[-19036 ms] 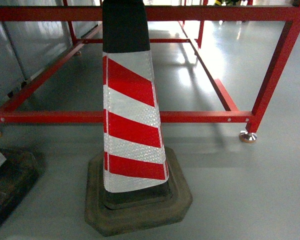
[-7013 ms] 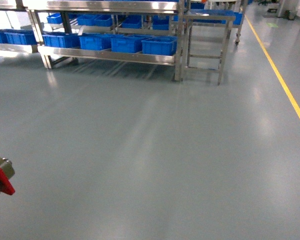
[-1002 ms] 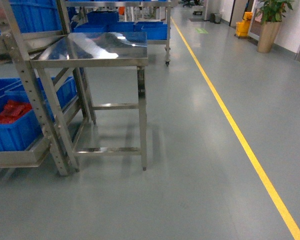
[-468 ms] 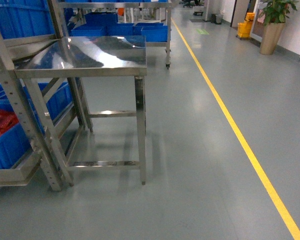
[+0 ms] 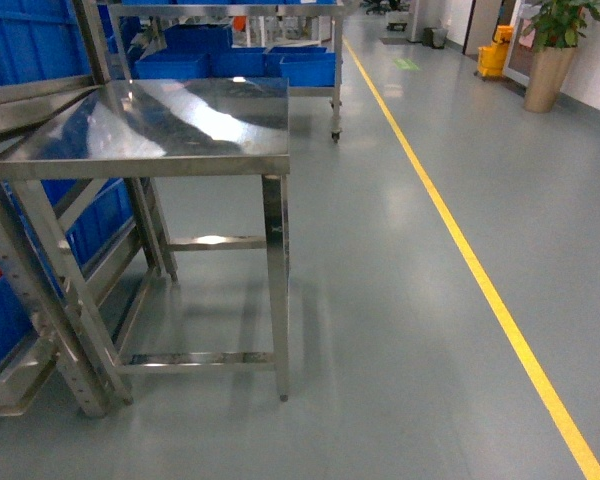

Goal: Pick blue part to blue bin on bottom shelf

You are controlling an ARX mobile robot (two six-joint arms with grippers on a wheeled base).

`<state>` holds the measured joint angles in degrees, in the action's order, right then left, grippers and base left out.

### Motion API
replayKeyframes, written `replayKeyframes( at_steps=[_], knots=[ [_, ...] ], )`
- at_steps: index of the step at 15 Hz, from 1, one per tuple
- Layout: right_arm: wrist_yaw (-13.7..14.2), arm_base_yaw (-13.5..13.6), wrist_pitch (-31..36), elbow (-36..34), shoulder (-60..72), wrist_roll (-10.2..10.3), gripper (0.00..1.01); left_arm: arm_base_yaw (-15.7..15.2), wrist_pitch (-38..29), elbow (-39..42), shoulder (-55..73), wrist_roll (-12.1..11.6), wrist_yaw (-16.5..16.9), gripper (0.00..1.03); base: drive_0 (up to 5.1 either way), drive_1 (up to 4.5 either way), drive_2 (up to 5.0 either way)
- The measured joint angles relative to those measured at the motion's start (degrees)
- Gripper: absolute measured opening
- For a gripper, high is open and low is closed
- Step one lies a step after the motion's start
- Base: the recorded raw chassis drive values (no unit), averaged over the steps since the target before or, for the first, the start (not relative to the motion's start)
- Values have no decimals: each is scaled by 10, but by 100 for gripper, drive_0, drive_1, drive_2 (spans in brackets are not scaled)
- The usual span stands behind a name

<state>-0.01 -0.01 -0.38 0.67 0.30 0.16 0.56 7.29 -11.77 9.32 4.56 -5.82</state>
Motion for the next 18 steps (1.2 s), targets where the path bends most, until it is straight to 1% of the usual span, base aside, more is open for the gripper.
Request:
replayKeyframes(
  at_steps=[2, 7, 18],
  knots=[
    [0, 0, 0, 0, 0, 0, 98, 0, 0, 0, 0, 0, 0, 44, -2, 422, -426],
    [0, 0, 0, 0, 0, 0, 98, 0, -2, 0, 0, 0, 0, 44, 0, 0, 0],
    [0, 0, 0, 0, 0, 0, 98, 0, 0, 0, 0, 0, 0, 44, -489, 257, 257]
  ],
)
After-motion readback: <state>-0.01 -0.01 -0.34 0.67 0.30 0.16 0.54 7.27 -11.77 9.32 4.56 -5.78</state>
